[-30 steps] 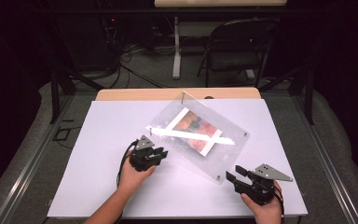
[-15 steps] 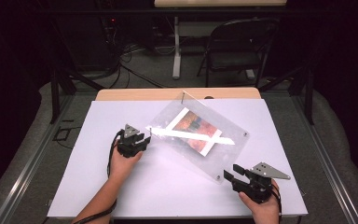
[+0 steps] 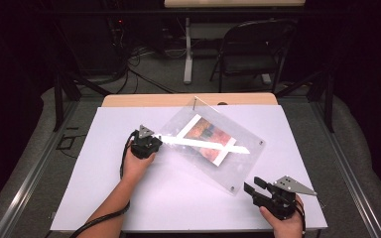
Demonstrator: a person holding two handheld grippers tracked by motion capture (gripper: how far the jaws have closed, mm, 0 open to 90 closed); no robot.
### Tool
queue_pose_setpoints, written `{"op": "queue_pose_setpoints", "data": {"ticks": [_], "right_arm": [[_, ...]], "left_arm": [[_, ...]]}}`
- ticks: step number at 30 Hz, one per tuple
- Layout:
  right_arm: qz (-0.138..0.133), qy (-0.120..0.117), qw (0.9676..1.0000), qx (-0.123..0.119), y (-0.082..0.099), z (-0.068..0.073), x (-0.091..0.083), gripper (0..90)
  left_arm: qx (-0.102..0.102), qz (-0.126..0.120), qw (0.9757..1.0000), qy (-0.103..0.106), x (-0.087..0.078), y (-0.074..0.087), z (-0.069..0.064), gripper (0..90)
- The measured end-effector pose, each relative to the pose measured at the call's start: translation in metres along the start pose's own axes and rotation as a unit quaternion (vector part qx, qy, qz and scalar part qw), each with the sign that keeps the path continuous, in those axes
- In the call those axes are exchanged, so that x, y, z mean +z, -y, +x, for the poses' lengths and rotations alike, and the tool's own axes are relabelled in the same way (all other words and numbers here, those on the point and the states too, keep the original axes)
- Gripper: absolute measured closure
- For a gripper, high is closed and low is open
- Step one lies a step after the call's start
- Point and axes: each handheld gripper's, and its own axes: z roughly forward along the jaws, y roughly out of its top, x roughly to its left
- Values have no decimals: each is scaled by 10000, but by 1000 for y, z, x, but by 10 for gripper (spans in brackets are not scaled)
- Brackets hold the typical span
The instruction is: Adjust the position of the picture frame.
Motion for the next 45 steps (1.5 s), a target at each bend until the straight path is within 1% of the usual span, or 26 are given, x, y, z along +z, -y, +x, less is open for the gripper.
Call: {"op": "queue_pose_setpoints", "data": {"ticks": [3, 5, 9, 10, 13, 15, 17, 19, 20, 22, 23, 26, 28, 29, 30, 31, 32, 33, 34, 35, 36, 38, 39, 43, 44, 45], "right_arm": [[-13, 37, 10000, 23, 1, -1, -3, 500], [-32, 62, 10000, 64, 3, -2, -6, 498], [-8, 88, 10000, 44, 4, -1, -8, 491], [65, 44, 10000, 18, 4, 1, -7, 487], [104, 6, 9999, -20, 5, 2, -4, 487], [240, -83, 9997, -74, 5, 5, -1, 504], [269, -115, 9996, -57, 5, 6, 0, 513], [344, -205, 9992, -88, 4, 7, 3, 548], [344, -205, 9992, -88, 4, 7, 3, 548], [389, -320, 9987, -85, 3, 10, 7, 574], [422, -371, 9983, -121, 2, 10, 9, 585], [501, -512, 9973, -149, 1, 14, 13, 618], [540, -575, 9968, -147, 0, 16, 15, 627], [616, -729, 9953, -163, 0, 21, 21, 650], [616, -729, 9953, -163, 0, 21, 21, 650], [755, -888, 9931, -136, -1, 26, 27, 682], [809, -932, 9922, -154, -1, 28, 29, 698], [898, -988, 9909, -152, -2, 32, 34, 727], [898, -988, 9909, -152, -2, 32, 34, 727], [1094, -1033, 9884, -203, -2, 37, 41, 768], [1094, -1033, 9884, -203, -2, 37, 41, 768], [1306, -1114, 9850, -174, -3, 42, 50, 821], [1382, -1157, 9835, -146, -4, 44, 54, 842], [1562, -1240, 9799, -90, -6, 46, 64, 895], [1562, -1240, 9799, -90, -6, 46, 64, 895], [1682, -1316, 9769, -56, -8, 48, 69, 900]], "left_arm": [[29, 97, 9999, -24, 3, -3, -1, 806], [-10, 143, 9999, -16, 3, -4, 0, 805], [163, 189, 9997, -85, 5, -6, -2, 813], [230, 210, 9994, -124, 4, -6, -3, 822], [235, 194, 9995, -80, 4, -6, -2, 825], [250, 219, 9994, -49, 2, -6, -2, 827], [259, 237, 9994, -45, 1, -6, -3, 828], [360, 260, 9990, -21, -2, -4, -5, 831], [360, 260, 9990, -21, -2, -4, -5, 833], [510, 310, 9982, 44, -8, -2, -9, 836], [510, 310, 9982, 44, -8, -2, -9, 837], [692, 376, 9968, 100, -17, 2, -15, 840], [707, 387, 9967, 133, -20, 3, -17, 841], [801, 407, 9958, 170, -27, 7, -22, 842], [801, 407, 9958, 170, -27, 7, -22, 842], [828, 427, 9954, 228, -32, 9, -26, 842], [828, 427, 9954, 228, -32, 9, -26, 842], [859, 402, 9951, 290, -38, 11, -30, 842], [859, 402, 9951, 290, -38, 11, -30, 842], [868, 366, 9950, 341, -44, 13, -34, 842], [868, 366, 9950, 341, -44, 13, -34, 842], [864, 342, 9949, 394, -48, 15, -38, 843], [899, 311, 9942, 499, -54, 18, -42, 845], [981, 330, 9929, 580, -62, 22, -50, 847], [981, 330, 9929, 580, -62, 22, -50, 848], [1014, 359, 9923, 615, -65, 24, -53, 848]]}}
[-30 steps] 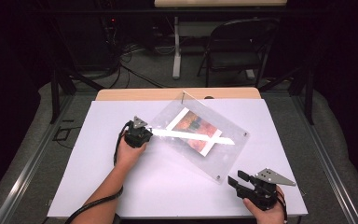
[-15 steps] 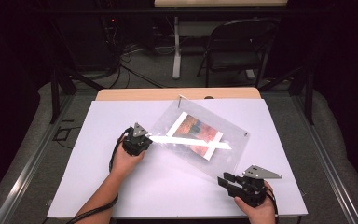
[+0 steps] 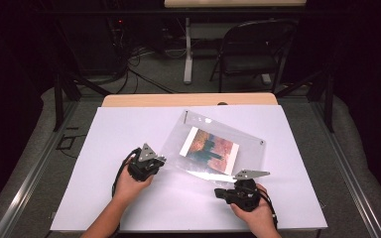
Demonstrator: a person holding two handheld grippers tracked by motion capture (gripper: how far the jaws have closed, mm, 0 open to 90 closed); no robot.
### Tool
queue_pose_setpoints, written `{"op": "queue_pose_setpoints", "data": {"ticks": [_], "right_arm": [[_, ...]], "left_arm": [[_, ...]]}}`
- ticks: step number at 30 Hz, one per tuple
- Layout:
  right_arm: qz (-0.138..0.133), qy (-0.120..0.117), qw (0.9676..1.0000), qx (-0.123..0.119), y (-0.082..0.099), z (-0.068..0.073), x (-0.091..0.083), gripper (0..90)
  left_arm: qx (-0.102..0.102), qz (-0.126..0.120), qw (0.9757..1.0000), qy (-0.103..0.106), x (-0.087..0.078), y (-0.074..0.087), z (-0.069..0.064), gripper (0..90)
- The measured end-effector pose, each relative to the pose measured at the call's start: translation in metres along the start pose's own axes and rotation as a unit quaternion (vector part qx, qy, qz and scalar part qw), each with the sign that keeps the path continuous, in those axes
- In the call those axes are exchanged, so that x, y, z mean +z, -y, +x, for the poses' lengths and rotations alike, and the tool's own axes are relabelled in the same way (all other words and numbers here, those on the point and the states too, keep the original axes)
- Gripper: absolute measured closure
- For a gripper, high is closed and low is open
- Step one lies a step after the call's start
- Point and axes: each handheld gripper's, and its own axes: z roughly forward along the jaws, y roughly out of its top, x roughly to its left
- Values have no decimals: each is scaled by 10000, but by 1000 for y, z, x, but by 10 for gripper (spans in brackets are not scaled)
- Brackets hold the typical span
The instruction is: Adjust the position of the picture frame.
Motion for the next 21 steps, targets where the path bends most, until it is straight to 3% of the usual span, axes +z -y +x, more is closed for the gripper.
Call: {"op": "queue_pose_setpoints", "data": {"ticks": [6, 9, 14, 16, 21], "right_arm": [[340, -59, 9994, -18, -5, 2, 13, 900], [434, -79, 9990, 112, -6, 2, 16, 900], [402, 13, 9985, 382, -8, -5, 15, 900], [416, -82, 9976, 553, -9, -8, 14, 900], [448, -17, 9974, 559, -9, -8, 14, 900]], "left_arm": [[32, 6, 9999, 105, -7, 2, -10, 849], [33, -7, 9999, 142, -9, 3, -12, 850], [49, -41, 9998, 210, -13, 3, -17, 850], [38, -66, 9997, 232, -14, 2, -17, 851], [51, -87, 9996, 262, -16, 2, -18, 852]]}}
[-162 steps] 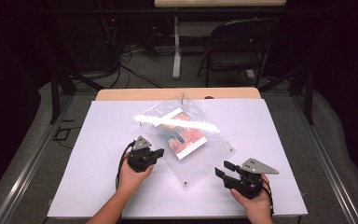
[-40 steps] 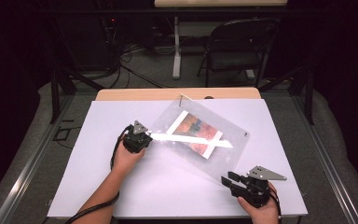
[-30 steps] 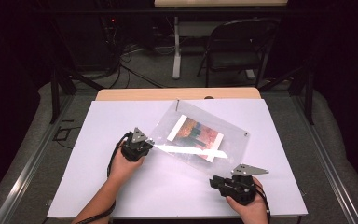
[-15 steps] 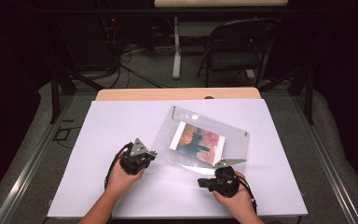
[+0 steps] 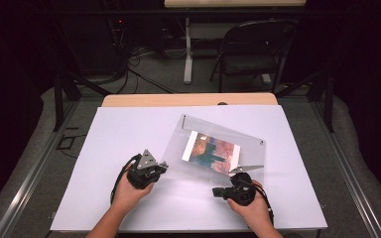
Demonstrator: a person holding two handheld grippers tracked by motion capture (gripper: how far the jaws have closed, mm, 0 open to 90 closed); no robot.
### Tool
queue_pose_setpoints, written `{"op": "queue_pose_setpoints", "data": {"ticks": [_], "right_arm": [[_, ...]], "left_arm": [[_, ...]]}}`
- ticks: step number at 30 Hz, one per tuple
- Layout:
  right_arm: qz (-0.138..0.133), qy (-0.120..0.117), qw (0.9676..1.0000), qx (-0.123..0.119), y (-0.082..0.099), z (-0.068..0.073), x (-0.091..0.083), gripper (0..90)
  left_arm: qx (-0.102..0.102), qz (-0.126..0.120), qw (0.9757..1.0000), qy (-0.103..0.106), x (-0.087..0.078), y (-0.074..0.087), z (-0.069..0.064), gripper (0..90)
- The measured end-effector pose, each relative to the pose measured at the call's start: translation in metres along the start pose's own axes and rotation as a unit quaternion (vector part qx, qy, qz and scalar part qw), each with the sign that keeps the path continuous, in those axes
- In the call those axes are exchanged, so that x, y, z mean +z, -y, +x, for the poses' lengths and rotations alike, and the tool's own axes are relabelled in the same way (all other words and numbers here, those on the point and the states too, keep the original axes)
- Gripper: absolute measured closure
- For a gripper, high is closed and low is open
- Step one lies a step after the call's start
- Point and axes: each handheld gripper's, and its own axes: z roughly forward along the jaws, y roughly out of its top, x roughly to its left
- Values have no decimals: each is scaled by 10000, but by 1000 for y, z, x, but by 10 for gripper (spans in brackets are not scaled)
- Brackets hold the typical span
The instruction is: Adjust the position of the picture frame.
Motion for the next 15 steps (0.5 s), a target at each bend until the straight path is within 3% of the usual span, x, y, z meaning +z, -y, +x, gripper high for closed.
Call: {"op": "queue_pose_setpoints", "data": {"ticks": [4, 8, 9, 15], "right_arm": [[20, -233, 9986, 468, -3, -9, -4, 900], [8, -252, 9973, 695, -5, -16, -7, 900], [-69, -284, 9959, 857, -7, -23, -9, 900], [-150, -383, 9923, 1169, -14, -41, -11, 900]], "left_arm": [[42, -38, 9999, 95, 0, 0, -4, 853], [89, -15, 9998, 178, 1, -1, -8, 854], [108, -27, 9997, 223, 2, -1, -11, 854], [157, -5, 9993, 329, 3, -1, -20, 856]]}}
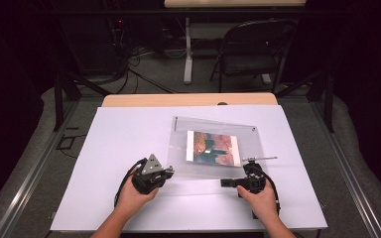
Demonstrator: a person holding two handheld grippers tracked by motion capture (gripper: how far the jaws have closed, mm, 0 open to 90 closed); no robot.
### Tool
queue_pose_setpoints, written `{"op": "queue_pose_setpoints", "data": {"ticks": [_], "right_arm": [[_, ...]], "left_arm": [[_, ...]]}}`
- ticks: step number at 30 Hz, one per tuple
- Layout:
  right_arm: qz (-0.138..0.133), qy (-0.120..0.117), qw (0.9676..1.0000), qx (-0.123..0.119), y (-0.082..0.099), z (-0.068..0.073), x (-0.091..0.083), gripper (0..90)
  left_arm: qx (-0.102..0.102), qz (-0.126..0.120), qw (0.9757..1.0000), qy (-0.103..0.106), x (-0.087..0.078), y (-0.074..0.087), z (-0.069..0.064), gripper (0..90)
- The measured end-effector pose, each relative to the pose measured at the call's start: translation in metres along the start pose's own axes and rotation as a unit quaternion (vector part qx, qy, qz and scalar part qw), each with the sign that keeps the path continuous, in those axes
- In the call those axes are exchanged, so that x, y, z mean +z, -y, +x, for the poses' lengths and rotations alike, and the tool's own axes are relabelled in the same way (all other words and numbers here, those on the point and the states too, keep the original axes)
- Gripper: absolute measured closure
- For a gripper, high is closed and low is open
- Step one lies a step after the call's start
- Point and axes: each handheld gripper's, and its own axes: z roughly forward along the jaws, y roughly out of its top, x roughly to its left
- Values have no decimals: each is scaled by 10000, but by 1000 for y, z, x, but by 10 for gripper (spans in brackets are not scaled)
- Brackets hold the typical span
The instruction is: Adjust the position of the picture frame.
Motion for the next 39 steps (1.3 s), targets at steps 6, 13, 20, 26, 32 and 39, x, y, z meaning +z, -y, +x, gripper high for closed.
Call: {"op": "queue_pose_setpoints", "data": {"ticks": [6, 13, 20, 26, 32, 39], "right_arm": [[-10, -107, 9997, 213, -12, -10, -3, 900], [182, 68, 9998, 100, -31, -15, 9, 900], [428, 126, 9989, 147, -51, -20, 22, 900], [490, 188, 9984, 212, -64, -25, 26, 900], [397, 267, 9987, 180, -73, -28, 29, 900], [92, 481, 9988, 88, -65, -32, 16, 900]], "left_arm": [[-27, -67, 9999, 79, -1, -1, -6, 856], [-65, -81, 9998, 165, 0, -1, -12, 857], [-92, -111, 9995, 296, 5, -2, -19, 857], [-130, -131, 9990, 411, 7, -4, -27, 857], [-141, -164, 9979, 606, 11, -5, -40, 857], [-108, -153, 9974, 703, 18, -7, -45, 856]]}}
